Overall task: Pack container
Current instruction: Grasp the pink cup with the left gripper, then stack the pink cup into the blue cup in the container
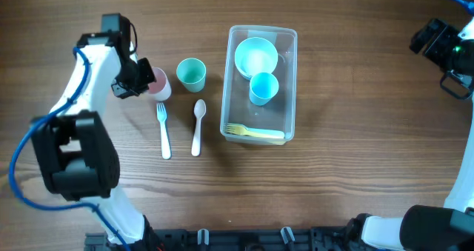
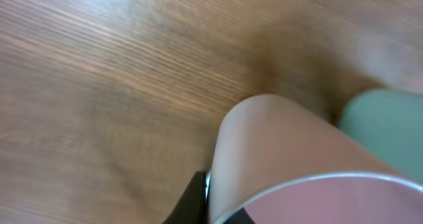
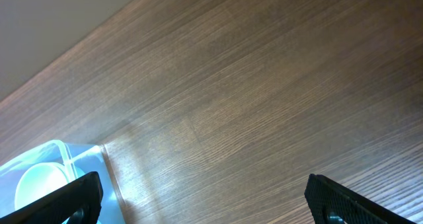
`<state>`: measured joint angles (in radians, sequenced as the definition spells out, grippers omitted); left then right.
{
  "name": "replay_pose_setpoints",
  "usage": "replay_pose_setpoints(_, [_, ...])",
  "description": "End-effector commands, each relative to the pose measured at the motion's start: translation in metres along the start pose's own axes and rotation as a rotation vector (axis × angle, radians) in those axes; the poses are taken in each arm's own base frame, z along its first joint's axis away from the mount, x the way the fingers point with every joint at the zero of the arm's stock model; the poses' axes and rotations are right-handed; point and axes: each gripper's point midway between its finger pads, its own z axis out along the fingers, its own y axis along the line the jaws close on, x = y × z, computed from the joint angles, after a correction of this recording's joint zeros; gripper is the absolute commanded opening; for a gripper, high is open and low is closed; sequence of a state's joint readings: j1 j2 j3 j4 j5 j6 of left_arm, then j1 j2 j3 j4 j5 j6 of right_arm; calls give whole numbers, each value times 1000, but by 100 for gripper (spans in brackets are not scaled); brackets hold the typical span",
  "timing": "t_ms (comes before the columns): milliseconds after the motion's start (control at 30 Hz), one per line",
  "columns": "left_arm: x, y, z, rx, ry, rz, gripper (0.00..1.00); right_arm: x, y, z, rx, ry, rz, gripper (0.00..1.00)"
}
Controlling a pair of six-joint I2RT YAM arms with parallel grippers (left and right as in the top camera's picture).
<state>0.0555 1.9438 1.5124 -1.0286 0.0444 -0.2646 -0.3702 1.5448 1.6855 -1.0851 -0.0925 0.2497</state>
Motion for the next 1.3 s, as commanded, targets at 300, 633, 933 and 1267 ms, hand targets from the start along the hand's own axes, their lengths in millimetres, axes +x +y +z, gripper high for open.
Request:
replay_pose_setpoints(300, [79, -208, -171, 366, -378, 609, 4, 1, 0, 3, -2, 10, 15, 100])
replay_pose_setpoints(633, [108, -262, -42, 181, -224, 833, 4, 1, 0, 3, -2, 10, 15, 100])
replay_pose_setpoints(933, [103, -266, -32, 176, -236, 831, 31, 1, 0, 3, -2, 10, 15, 100])
replay_pose_setpoints(1267, [65, -248, -113, 132, -347, 710, 59, 1, 0, 3, -2, 10, 16, 100])
